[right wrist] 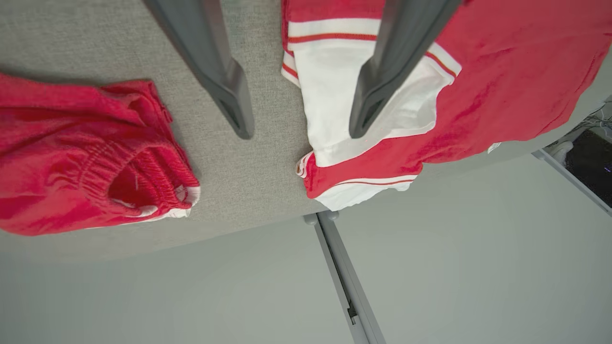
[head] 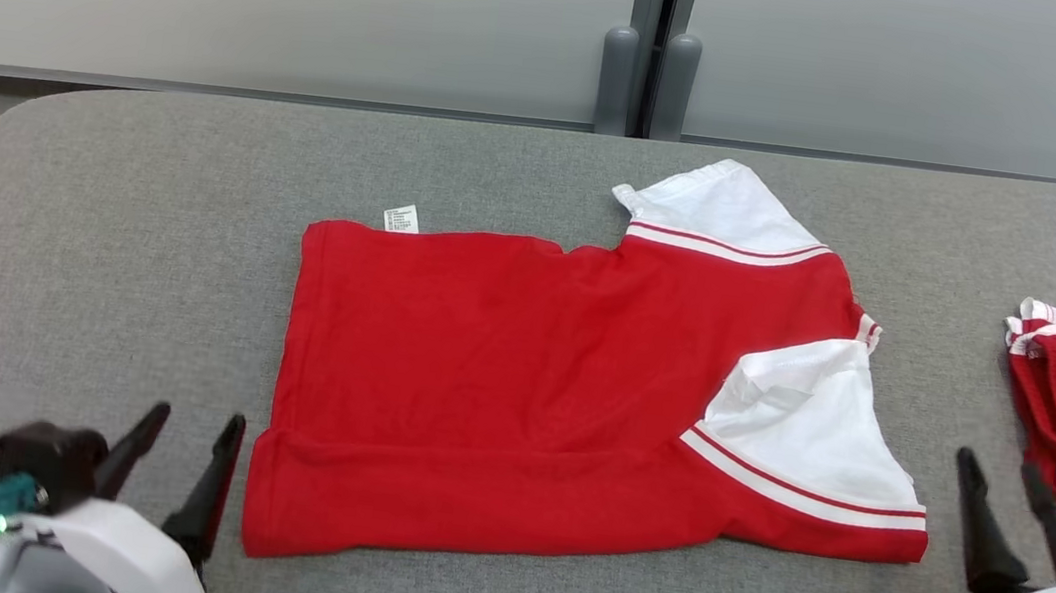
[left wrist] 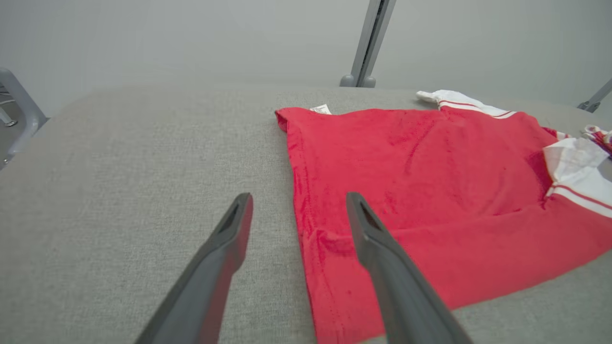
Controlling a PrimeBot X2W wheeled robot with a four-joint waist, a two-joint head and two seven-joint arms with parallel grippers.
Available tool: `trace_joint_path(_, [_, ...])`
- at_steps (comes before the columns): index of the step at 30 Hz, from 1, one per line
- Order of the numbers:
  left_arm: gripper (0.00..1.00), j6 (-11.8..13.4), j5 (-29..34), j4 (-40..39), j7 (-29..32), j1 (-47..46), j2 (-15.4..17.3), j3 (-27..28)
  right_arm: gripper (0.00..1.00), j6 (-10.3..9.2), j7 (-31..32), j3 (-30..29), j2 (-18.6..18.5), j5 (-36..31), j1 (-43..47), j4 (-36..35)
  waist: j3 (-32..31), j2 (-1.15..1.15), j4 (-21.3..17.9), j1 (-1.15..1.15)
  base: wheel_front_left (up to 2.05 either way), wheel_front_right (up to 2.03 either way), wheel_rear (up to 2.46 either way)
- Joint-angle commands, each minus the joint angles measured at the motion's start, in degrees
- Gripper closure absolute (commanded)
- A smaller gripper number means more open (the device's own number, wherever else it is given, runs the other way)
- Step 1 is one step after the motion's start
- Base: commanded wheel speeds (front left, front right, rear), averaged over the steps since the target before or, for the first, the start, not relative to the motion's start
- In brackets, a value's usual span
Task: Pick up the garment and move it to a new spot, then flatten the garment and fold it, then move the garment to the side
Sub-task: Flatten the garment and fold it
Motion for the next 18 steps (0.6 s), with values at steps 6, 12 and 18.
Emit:
trace_joint_path(6, [0.00,-0.12,0.67,6.09,-3.76,2.97,-4.90,-1.30,0.00,0.02,2.30,1.27,3.12,-1.44,-0.16,5.17,0.54,0.00,0.62,0.00,0.00,0.00,0.00])
trace_joint_path(12, [0.00,-1.76,0.71,12.16,-1.32,1.00,-7.74,-4.11,0.00,0.02,4.52,3.45,4.06,-0.04,-2.96,11.63,0.81,0.00,1.26,0.00,0.00,0.00,0.00])
trace_joint_path(18, [0.00,-4.83,-0.91,15.28,2.57,-0.40,-9.44,-6.18,0.00,0.02,7.68,5.99,4.63,1.37,-4.94,16.01,0.64,0.00,1.74,0.00,0.00,0.00,0.00])
